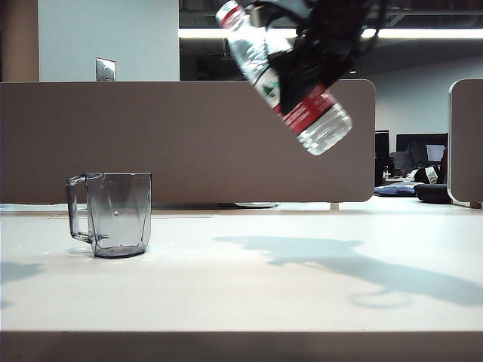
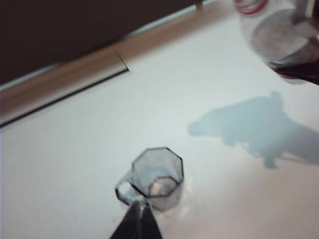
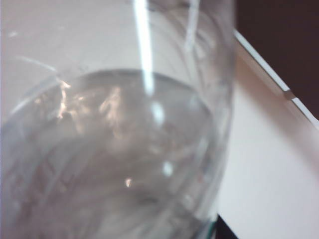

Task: Pick up the mineral water bottle on the table and pour water into the mug until it's half full.

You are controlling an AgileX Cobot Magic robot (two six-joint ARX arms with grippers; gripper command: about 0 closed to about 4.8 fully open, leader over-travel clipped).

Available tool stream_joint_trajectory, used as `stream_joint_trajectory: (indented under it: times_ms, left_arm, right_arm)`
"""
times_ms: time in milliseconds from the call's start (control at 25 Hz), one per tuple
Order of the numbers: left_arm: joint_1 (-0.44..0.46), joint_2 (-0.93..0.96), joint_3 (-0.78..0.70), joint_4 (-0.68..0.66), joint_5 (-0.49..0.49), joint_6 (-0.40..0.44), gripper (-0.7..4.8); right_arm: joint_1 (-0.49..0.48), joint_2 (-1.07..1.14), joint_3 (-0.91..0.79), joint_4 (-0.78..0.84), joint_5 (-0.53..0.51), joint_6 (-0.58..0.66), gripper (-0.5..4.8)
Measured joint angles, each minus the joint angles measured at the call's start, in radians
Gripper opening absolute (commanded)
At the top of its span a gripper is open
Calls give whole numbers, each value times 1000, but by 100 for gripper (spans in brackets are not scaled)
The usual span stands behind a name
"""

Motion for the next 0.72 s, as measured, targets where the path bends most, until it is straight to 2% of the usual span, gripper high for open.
stream_joint_trajectory:
  times_ms: [320, 479, 719]
  left_arm:
    - [1, 4, 0, -28, -13, -1, -5]
    - [1, 4, 0, -28, -8, -25, -5]
    - [1, 4, 0, -29, 81, -66, -5]
  right_arm:
    - [110, 116, 100, -66, 123, -114, 314]
    - [183, 174, 106, -72, 214, -245, 314]
    - [198, 203, 108, -59, 305, -364, 313]
